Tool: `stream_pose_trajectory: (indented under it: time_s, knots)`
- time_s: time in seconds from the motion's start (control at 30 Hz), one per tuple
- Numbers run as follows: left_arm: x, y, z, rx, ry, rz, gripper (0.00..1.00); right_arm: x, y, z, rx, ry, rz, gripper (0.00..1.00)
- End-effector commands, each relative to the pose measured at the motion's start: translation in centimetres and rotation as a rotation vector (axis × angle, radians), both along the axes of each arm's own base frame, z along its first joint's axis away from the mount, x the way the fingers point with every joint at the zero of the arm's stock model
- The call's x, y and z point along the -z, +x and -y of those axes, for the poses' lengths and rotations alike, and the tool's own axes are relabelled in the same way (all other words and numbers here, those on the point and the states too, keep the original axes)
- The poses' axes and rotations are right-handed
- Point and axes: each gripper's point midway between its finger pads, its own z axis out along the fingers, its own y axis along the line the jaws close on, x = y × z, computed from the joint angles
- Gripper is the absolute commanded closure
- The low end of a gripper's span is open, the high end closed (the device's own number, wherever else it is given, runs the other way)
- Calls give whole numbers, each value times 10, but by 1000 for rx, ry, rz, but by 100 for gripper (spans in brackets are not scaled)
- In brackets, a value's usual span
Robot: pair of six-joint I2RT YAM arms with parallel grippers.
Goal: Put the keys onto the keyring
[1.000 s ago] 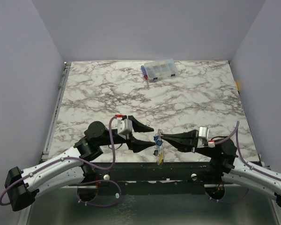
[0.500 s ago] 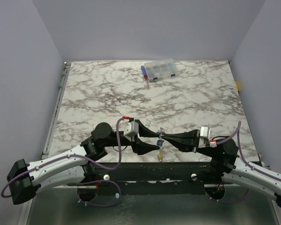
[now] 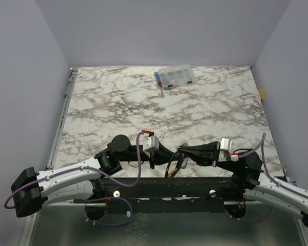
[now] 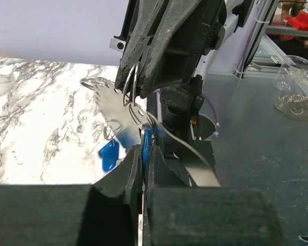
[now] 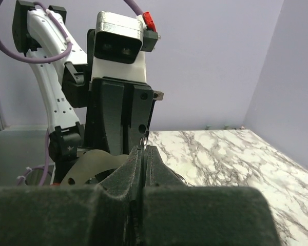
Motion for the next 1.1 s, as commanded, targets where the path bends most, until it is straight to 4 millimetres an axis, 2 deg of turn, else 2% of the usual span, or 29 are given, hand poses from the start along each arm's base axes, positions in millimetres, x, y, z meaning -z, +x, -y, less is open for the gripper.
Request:
stream_pose_trajectory:
  time_s: [0.0, 0.23, 0.5, 0.67, 0.87, 1.07]
  knots:
    - [-24, 3, -2, -35, -77, 61, 100, -27, -8, 8, -12, 56, 33, 100]
    - [-31, 5, -15, -82, -100, 74, 100, -26, -7, 13, 5, 11, 2, 100]
    - [-27, 15, -16, -128, -12, 97, 100, -17, -9, 14, -1, -67, -41, 100]
    - [-34, 21, -19, -156, 38, 145, 100, -10, -6, 12, 9, -123, -78, 100]
    - [-35, 29, -25, -185, 165, 185, 100, 11, 0, -1, 3, -274, -142, 100]
    - [-18, 36, -33, -195, 349, 196, 100, 10, 13, -1, 64, -288, -199, 100]
